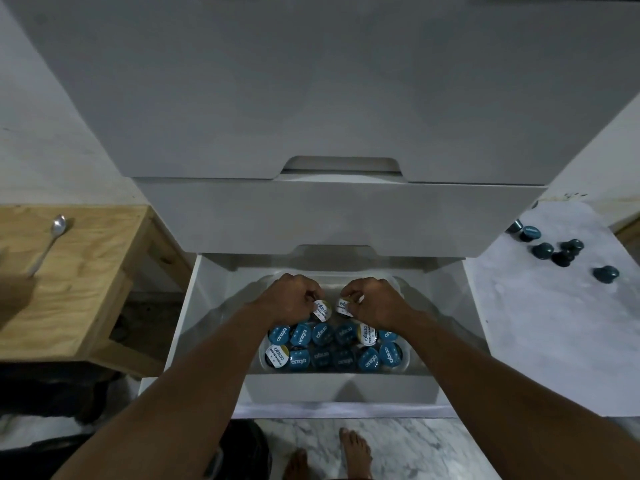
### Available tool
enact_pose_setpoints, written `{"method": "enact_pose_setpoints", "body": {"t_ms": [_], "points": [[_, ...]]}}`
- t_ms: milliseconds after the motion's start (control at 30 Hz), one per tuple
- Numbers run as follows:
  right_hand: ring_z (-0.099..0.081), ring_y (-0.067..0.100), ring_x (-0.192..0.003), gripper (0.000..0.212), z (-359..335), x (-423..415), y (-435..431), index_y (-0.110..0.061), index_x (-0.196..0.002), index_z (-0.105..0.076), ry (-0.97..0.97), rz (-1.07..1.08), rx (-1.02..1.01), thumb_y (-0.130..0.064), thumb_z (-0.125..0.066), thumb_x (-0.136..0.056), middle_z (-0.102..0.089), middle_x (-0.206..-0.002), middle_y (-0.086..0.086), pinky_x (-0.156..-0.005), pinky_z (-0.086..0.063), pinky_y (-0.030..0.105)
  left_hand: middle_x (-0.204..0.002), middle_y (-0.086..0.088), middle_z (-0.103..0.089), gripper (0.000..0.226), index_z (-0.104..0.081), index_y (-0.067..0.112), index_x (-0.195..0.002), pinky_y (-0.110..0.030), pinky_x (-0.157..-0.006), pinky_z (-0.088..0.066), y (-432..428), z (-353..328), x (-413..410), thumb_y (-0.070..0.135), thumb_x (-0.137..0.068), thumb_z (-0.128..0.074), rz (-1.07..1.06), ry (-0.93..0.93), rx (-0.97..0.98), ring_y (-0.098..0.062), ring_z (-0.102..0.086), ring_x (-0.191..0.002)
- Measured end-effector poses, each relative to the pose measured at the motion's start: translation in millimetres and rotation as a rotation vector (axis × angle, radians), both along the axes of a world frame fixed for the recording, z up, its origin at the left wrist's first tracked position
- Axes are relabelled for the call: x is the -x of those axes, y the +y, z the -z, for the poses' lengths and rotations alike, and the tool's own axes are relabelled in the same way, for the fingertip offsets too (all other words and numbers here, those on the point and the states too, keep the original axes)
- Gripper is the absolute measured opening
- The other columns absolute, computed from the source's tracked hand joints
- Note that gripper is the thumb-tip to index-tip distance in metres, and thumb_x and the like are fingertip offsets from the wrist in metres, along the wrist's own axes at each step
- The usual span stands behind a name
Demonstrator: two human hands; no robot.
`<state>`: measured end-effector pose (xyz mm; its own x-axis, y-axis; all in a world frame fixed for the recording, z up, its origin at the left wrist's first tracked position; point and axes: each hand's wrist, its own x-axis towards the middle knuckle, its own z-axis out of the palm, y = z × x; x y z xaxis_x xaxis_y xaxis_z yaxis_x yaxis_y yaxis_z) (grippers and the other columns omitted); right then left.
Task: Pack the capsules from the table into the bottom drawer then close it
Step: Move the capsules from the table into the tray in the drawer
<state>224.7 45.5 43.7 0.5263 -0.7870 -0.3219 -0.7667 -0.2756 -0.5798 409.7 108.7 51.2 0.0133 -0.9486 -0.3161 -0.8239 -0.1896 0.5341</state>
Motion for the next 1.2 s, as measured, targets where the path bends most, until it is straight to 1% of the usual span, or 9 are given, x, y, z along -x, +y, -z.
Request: {"method": "enact_pose_setpoints", "body": {"t_ms": [133, 300, 433, 533, 633, 800, 900, 1033, 1200], "points": [[-0.064, 0.017, -0.097, 0.026, -1.2, 0.7, 0.9, -0.014, -0.109, -0.069, -0.001, -0.02, 0.0, -0.018, -0.069, -0.083, -0.069, -0.106, 0.007, -0.082, -0.045, 0.018, -0.104, -0.004, -0.07, 0.023, -0.07, 0.017, -0.107, -0.027, -0.089, -0.051, -0.8, 2.8, -0.7, 0.013, -0.084, -0.066, 0.022, 0.0, 0.001, -0.015, -0.064, -0.094], [-0.063, 0.016, -0.095, 0.025, -1.5, 0.0, 2.0, -0.015, -0.107, -0.07, 0.033, -0.034, -0.003, -0.02, -0.069, -0.083, -0.069, -0.105, 0.005, -0.086, -0.049, 0.022, -0.112, -0.003, -0.069, 0.027, -0.071, 0.018, -0.107, -0.021, -0.087, -0.047, -2.9, 2.0, -3.4, 0.009, -0.09, -0.052, 0.033, -0.021, 0.026, -0.016, -0.062, -0.1], [-0.058, 0.01, -0.088, 0.024, -2.0, -0.1, 2.9, -0.016, -0.107, -0.068, 0.039, -0.024, -0.013, -0.022, -0.069, -0.083, -0.068, -0.105, 0.004, -0.08, -0.045, 0.018, -0.111, -0.003, -0.069, 0.036, -0.071, 0.021, -0.105, -0.024, -0.086, -0.051, -3.8, 5.6, -11.6, 0.001, -0.086, -0.048, 0.012, -0.045, -0.003, -0.013, -0.063, -0.095], [-0.062, 0.015, -0.092, 0.025, -2.7, -0.9, 3.0, -0.017, -0.107, -0.068, 0.052, -0.016, -0.001, -0.021, -0.067, -0.083, -0.069, -0.104, 0.003, -0.079, -0.047, 0.02, -0.109, -0.005, -0.069, 0.04, -0.07, 0.018, -0.105, -0.023, -0.088, -0.052, -4.2, 8.2, -18.1, -0.006, -0.083, -0.047, -0.001, -0.05, -0.004, -0.008, -0.061, -0.09], [-0.064, 0.016, -0.094, 0.025, -4.2, -2.2, 2.8, -0.017, -0.107, -0.068, 0.052, 0.007, 0.013, -0.019, -0.064, -0.083, -0.07, -0.105, 0.002, -0.079, -0.049, 0.02, -0.109, -0.007, -0.068, 0.044, -0.069, 0.016, -0.108, -0.02, -0.085, -0.051, -5.9, 9.0, -22.9, -0.012, -0.082, -0.048, 0.005, -0.069, -0.014, -0.008, -0.059, -0.087], [-0.062, 0.017, -0.101, 0.028, -7.5, -4.4, 3.5, -0.019, -0.112, -0.065, 0.079, 0.013, 0.038, -0.029, -0.066, -0.085, -0.071, -0.104, 0.002, -0.09, -0.048, 0.023, -0.115, -0.008, -0.064, 0.046, -0.065, 0.013, -0.117, -0.018, -0.085, -0.047, -6.1, 2.9, -25.7, -0.015, -0.085, -0.047, -0.023, -0.052, -0.031, -0.016, -0.06, -0.102], [-0.063, 0.017, -0.101, 0.029, -8.3, -5.3, 5.2, -0.019, -0.113, -0.065, 0.071, 0.03, 0.059, -0.028, -0.066, -0.085, -0.069, -0.108, 0.003, -0.092, -0.048, 0.025, -0.115, -0.01, -0.065, 0.047, -0.065, 0.011, -0.116, -0.019, -0.086, -0.048, -3.2, -0.2, -28.4, -0.017, -0.083, -0.046, -0.005, -0.046, 0.0, -0.015, -0.06, -0.1], [-0.062, 0.019, -0.104, 0.029, -12.1, -4.0, 9.8, -0.019, -0.114, -0.065, 0.061, 0.069, 0.106, -0.025, -0.064, -0.086, -0.068, -0.112, 0.004, -0.096, -0.048, 0.029, -0.113, -0.01, -0.068, 0.036, -0.067, 0.008, -0.112, -0.02, -0.088, -0.049, 0.0, -9.5, -25.2, -0.008, -0.087, -0.048, -0.011, -0.06, 0.101, -0.016, -0.064, -0.101], [-0.061, 0.022, -0.104, 0.03, -29.6, 4.9, 16.0, -0.017, -0.116, -0.064, 0.056, 0.117, 0.192, -0.026, -0.063, -0.088, -0.066, -0.117, 0.005, -0.095, -0.049, 0.036, -0.114, -0.006, -0.068, 0.027, -0.065, 0.013, -0.115, -0.031, -0.093, -0.051, -0.6, -24.6, 0.3, 0.015, -0.09, -0.058, 0.091, -0.143, 0.143, -0.019, -0.063, -0.101]]}}
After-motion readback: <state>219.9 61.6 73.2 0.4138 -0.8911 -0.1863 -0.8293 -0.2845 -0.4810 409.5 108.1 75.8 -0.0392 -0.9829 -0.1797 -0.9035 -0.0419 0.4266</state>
